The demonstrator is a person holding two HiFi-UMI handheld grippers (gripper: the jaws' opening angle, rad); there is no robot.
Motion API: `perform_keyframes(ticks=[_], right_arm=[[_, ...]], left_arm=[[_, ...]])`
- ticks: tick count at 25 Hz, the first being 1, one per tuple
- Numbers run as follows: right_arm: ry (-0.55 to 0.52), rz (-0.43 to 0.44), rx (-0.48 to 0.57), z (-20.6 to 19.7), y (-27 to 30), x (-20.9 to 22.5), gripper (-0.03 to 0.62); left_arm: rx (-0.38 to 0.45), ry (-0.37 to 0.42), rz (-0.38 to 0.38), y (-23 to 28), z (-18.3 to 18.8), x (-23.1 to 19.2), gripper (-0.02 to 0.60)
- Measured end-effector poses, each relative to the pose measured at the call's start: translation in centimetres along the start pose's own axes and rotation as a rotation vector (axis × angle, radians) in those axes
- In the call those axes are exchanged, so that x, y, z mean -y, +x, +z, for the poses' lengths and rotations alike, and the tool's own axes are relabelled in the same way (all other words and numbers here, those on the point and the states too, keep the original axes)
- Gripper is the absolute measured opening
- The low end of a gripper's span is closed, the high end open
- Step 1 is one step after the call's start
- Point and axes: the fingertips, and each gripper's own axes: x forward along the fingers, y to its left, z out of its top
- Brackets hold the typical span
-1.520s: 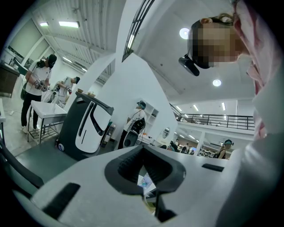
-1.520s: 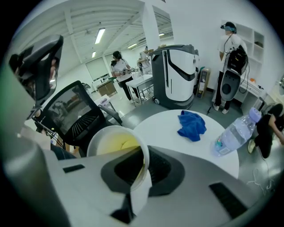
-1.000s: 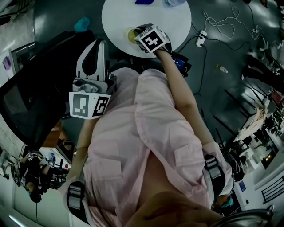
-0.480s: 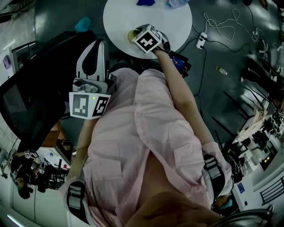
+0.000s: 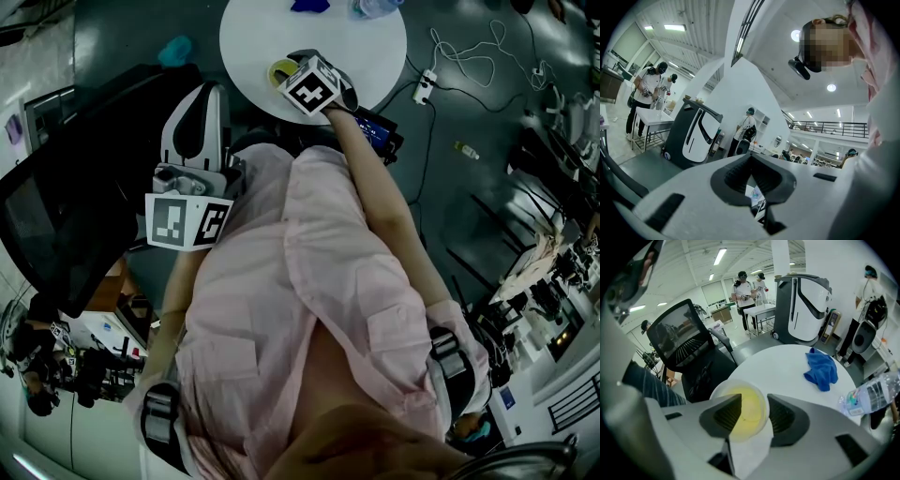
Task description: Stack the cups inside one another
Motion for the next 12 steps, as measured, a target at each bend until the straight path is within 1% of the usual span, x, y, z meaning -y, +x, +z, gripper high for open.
perform_keyframes(ticks=[7, 12], right_arm=[[0.023, -0.028, 0.029, 0.1, -0.1, 0.8, 0.207], [0.05, -0.039, 0.052, 0.0, -0.5, 1.4, 0.213]], left_arm=[[-0.001, -0.003, 0.003, -0.1, -0.1, 0.0, 0.015], [0.002, -0.005, 0.01, -0.4, -0.2, -0.2, 0.015]])
